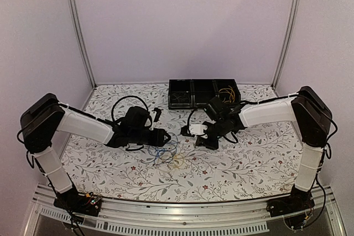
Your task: Untangle the cables
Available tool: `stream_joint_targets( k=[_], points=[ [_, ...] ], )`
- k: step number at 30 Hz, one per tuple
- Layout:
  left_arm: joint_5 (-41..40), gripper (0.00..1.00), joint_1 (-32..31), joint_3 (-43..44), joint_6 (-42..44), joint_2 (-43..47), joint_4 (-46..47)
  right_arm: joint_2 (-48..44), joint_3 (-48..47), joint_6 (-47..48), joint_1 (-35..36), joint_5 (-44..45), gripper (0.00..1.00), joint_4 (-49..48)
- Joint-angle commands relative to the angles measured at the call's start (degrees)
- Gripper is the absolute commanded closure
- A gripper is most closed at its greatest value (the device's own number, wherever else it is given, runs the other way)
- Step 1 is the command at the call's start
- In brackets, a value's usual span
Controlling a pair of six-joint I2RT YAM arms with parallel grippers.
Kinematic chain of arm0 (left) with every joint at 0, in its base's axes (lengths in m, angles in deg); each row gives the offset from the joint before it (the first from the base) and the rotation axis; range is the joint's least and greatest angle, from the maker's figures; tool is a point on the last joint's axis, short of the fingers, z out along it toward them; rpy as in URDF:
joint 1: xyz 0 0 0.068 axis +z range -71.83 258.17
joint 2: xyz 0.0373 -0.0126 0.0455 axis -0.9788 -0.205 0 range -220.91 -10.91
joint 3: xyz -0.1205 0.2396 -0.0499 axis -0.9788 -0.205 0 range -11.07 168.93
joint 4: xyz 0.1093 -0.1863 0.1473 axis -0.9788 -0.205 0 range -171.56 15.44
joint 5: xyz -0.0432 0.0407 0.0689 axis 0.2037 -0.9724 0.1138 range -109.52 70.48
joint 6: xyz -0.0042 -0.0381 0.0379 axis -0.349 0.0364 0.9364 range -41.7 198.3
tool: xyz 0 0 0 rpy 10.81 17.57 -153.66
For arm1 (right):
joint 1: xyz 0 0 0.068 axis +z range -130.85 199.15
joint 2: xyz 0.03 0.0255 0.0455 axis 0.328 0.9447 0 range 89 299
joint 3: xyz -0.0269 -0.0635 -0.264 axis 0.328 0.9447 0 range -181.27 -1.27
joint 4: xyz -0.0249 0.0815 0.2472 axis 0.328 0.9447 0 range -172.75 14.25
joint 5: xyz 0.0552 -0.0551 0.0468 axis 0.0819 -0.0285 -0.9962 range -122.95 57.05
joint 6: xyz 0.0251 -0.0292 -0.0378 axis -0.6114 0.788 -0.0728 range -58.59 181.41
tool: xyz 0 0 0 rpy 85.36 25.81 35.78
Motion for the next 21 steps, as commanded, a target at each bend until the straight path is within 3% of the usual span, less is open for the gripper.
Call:
stream_joint_targets(
  k=[1, 10, 21],
  points=[
    [-0.2, 0.48, -0.6, 1.7, -0.3, -4.3, 3.3, -6.2, -2.9, 0.4, -0.3, 1.2, 1.0, 4.2],
    [2.5, 0.56, -0.7, 2.2, -2.5, -9.7, 7.8, -21.5, -21.4, 1.6, -5.5, 0.7, 1.0, 13.3],
    [3.7, 0.56, -1.0, 0.6, -2.7, -7.9, 9.5, -19.5, -32.5, 3.7, -15.9, 2.2, 1.0, 8.1]
  ],
)
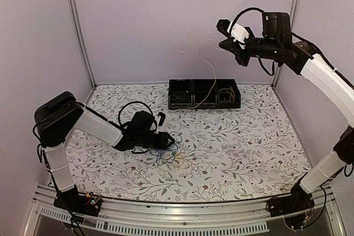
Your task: Untangle the cables
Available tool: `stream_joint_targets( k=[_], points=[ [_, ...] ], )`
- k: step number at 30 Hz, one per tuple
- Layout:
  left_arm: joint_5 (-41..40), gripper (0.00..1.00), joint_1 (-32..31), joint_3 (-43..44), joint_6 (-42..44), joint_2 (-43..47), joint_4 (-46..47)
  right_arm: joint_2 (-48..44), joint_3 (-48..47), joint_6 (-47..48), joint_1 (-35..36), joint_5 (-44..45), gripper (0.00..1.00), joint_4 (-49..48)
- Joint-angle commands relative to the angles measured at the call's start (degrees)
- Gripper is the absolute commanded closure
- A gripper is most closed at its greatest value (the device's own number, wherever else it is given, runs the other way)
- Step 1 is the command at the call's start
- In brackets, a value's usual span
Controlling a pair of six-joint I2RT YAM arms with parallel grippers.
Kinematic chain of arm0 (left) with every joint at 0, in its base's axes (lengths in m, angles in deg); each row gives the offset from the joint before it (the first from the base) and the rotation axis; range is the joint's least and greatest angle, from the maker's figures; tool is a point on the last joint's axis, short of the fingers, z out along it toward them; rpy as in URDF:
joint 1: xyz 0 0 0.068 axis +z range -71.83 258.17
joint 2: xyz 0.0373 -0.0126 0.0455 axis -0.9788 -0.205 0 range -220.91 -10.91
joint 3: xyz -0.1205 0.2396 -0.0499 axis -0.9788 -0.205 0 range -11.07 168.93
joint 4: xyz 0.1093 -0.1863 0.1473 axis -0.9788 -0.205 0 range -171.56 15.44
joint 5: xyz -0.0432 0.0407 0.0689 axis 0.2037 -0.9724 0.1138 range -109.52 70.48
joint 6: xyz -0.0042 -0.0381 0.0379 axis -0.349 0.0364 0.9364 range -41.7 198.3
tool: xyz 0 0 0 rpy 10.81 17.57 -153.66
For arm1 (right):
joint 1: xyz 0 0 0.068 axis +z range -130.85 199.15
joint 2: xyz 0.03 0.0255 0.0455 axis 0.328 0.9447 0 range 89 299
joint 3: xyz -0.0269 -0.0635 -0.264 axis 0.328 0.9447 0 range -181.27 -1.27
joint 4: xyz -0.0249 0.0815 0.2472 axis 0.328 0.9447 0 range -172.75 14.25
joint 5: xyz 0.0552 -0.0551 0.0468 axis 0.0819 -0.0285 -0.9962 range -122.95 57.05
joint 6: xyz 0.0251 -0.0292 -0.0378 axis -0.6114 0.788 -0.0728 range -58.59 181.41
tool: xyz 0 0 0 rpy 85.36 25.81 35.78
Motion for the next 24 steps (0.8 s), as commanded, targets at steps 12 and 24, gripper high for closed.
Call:
stream_joint_targets(
  k=[12, 24],
  points=[
    [-1.6, 0.53, -3.8, -2.5, 2.0, 11.8, -3.1, 13.2, -9.7, -3.3, -13.4, -2.3, 1.0, -7.4],
    [-3.0, 0.52, -5.3, -3.6, 1.8, 13.7, -4.5, 24.0, -22.0, -4.8, -16.7, -0.6, 1.0, -9.9]
  ],
)
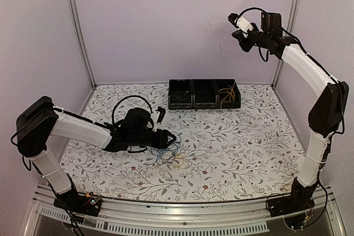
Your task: Untangle the cables
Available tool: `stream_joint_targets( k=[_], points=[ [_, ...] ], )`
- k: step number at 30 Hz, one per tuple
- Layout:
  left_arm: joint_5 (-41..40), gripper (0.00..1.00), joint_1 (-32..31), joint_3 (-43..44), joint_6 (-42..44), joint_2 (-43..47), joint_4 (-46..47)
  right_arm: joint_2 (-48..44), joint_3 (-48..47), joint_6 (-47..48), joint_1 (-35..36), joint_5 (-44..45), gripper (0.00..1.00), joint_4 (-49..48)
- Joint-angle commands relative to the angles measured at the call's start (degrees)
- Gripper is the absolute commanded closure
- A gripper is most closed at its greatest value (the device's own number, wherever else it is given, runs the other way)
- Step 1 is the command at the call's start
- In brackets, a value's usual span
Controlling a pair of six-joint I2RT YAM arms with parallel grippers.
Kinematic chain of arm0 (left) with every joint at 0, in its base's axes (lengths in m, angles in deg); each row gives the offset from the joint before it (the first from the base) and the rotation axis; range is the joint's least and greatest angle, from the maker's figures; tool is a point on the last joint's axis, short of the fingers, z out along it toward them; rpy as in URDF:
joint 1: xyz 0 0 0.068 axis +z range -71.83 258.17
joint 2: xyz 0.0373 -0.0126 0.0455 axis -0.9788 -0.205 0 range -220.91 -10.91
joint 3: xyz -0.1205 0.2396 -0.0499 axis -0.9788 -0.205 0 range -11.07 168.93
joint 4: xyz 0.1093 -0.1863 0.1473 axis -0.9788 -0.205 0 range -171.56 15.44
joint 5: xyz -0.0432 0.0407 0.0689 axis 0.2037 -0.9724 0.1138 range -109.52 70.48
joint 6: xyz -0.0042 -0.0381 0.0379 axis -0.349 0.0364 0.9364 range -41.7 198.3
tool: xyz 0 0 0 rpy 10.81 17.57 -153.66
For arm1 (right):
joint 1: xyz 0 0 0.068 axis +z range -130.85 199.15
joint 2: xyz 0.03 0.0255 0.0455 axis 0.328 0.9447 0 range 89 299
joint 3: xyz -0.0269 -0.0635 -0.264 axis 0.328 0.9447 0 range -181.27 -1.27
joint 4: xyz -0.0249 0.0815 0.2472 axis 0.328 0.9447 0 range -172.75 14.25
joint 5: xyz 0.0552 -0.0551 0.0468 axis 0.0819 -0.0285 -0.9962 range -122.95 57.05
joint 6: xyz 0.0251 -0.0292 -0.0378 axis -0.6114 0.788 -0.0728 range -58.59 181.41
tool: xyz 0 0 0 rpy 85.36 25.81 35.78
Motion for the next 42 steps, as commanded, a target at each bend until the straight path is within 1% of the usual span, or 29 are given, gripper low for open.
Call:
stream_joint_targets(
  k=[1, 7, 17, 23, 31, 36, 42],
  points=[
    [-0.6, 0.52, -1.1, -0.4, 0.4, 1.2, -0.7, 2.7, -6.4, -0.6, -0.3, 1.1, 1.0, -2.5],
    [-0.3, 0.52, -1.5, -0.4, 0.2, 0.9, -0.4, 2.9, -9.5, 1.0, -0.3, 2.6, 1.0, -6.0],
    [-0.4, 0.52, -2.4, -0.6, -0.3, 1.4, -0.1, 3.9, -8.3, 2.9, -0.3, 4.4, 1.0, -7.5],
    [-1.0, 0.52, -2.9, -1.2, -0.6, 1.6, 0.0, 4.7, -0.6, 0.5, -0.5, 3.2, 1.0, -9.4],
    [-1.8, 0.52, -3.4, -3.7, -1.5, 2.6, 0.7, 5.3, 12.7, -6.3, -0.8, -0.1, 1.0, -12.5],
    [-2.4, 0.52, -3.4, -4.2, -1.5, 2.6, 0.8, 5.3, 18.2, -10.8, -2.0, -3.8, 1.0, -13.0],
    [-1.4, 0.52, -3.4, -3.1, -1.5, 0.5, 1.6, 4.5, 23.8, -15.2, -3.3, -7.6, 1.0, -13.1]
  ],
)
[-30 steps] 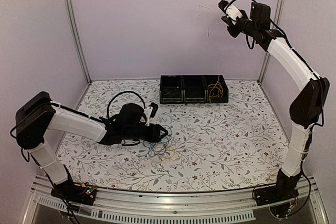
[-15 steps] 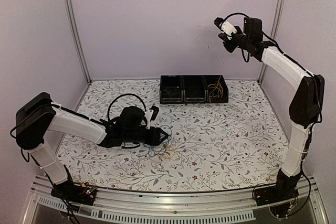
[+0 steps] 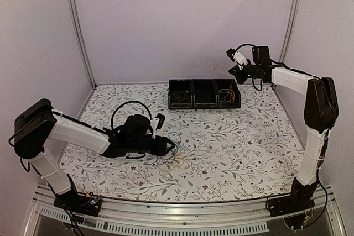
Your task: Untangle the cables
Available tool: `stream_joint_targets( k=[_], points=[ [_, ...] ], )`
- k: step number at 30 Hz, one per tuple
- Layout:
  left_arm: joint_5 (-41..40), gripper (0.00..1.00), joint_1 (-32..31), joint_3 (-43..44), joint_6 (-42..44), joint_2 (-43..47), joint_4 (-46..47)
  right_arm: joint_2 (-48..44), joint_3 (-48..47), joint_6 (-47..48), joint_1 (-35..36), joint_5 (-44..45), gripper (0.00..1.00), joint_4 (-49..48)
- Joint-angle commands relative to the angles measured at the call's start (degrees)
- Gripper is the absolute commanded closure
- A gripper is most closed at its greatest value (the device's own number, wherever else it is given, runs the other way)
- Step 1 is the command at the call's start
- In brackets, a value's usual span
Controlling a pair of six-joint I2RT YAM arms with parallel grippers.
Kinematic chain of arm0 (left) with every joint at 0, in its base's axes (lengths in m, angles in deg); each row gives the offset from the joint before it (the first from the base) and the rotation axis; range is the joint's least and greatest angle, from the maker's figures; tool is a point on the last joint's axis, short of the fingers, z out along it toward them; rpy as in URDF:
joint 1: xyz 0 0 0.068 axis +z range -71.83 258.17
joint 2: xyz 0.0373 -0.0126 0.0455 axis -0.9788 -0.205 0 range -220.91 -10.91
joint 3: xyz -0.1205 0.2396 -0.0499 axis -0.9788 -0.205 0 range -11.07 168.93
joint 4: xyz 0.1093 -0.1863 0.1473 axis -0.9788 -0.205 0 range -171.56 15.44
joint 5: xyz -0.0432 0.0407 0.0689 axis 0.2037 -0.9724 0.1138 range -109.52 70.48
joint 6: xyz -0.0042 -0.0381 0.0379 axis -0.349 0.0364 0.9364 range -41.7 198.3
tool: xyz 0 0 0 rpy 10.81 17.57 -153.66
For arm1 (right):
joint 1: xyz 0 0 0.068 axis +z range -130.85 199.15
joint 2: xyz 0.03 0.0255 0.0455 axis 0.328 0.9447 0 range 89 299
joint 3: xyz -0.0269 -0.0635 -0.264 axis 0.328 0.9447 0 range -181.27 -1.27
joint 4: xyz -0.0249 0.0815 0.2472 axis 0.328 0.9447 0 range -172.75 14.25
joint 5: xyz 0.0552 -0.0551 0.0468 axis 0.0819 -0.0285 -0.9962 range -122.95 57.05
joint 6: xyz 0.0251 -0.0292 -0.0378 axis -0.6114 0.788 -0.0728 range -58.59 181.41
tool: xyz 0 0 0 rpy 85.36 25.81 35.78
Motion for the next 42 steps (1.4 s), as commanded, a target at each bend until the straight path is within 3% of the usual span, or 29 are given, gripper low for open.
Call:
stream_joint_targets(
  k=[1, 8, 19, 25, 30, 42],
  points=[
    [0.3, 0.52, -0.8, 0.8, -0.3, -1.2, 1.7, -1.3, 4.0, -4.9, -0.9, -4.7, 1.0, -1.9],
    [1.4, 0.52, -0.9, 1.8, -0.3, -1.5, 0.6, -9.1, 13.2, -11.5, -0.9, -9.6, 1.0, -0.8],
    [3.1, 0.52, -1.7, 14.1, 8.2, 2.0, -18.3, -15.9, 18.6, -18.5, -1.3, -4.5, 1.0, 4.0],
    [4.4, 0.51, -1.3, 25.2, 12.7, -1.0, -27.2, -8.2, 11.1, -21.2, -2.0, -2.9, 1.0, 7.0],
    [-0.1, 0.52, 0.4, 30.3, 17.7, -4.9, -26.7, -1.1, 6.2, -22.1, -2.1, -4.2, 1.0, 8.0],
    [4.4, 0.52, 8.0, 24.5, 18.5, -5.2, -17.7, 10.5, -3.7, -23.1, -2.9, 6.1, 1.0, 11.0]
  ],
)
